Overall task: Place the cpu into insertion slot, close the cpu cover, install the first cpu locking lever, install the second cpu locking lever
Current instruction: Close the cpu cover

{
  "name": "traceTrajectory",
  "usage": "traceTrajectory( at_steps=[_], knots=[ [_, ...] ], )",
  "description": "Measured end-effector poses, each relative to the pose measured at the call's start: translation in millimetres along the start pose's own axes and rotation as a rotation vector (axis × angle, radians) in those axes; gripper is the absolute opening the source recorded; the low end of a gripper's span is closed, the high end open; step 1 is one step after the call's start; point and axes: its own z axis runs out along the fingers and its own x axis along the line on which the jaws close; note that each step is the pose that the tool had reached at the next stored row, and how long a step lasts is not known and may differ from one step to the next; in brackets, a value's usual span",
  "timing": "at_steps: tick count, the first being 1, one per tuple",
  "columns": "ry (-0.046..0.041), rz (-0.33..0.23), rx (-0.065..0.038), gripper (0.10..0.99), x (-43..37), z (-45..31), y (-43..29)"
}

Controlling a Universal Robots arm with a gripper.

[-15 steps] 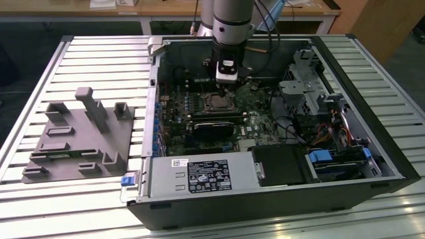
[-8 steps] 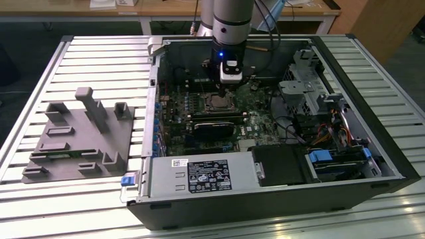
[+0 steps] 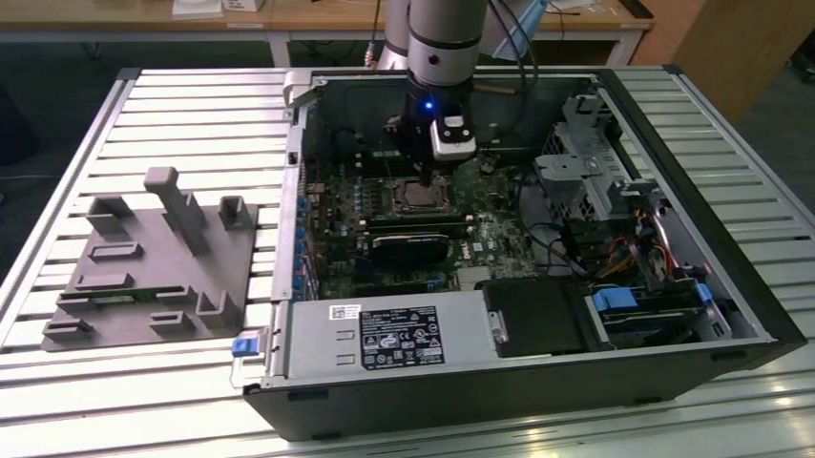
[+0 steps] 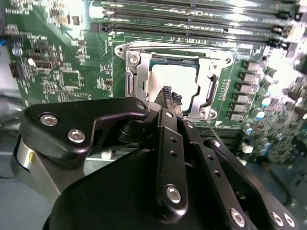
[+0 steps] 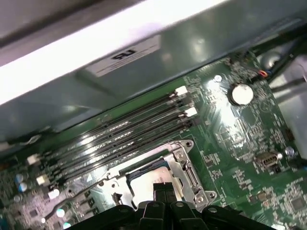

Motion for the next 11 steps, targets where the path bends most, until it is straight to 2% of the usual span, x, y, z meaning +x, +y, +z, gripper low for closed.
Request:
traceTrajectory(
  at_steps=[5,11],
  knots=[
    [0.0003,-0.091,0.001,0.106,0.0,0.6,0.1],
    [-0.0018,-0.184,0.009,0.106,0.0,1.3,0.0]
  ],
)
